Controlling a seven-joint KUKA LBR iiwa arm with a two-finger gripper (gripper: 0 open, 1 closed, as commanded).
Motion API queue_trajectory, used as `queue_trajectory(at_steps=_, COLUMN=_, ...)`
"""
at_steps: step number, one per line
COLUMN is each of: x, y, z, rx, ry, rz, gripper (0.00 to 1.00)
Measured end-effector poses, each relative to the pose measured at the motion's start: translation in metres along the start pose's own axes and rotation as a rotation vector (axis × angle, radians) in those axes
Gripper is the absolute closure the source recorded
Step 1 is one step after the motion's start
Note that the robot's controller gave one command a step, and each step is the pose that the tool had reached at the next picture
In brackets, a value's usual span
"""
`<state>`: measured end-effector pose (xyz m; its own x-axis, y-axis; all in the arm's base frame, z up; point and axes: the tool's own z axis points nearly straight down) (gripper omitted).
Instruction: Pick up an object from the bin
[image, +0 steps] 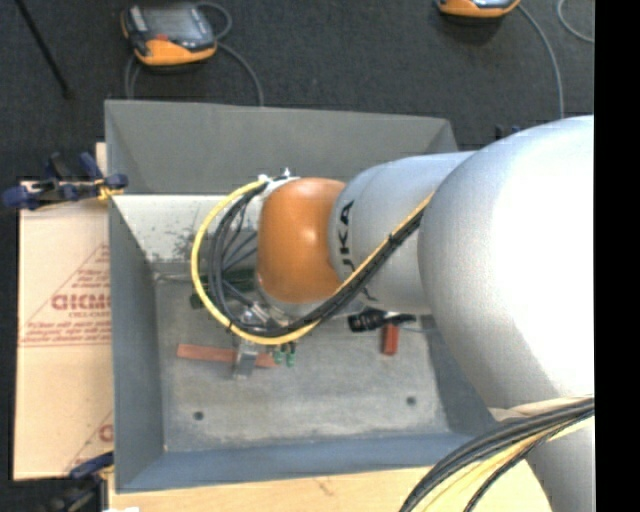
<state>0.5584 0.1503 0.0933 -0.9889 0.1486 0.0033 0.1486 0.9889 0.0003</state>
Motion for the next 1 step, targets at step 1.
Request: queue_trajectory(at_steps=1, x=-0.0001, y=-0.0002, z=-0.0148, rx=0.001, ry=0.001, rz=0.0, gripper=1.0)
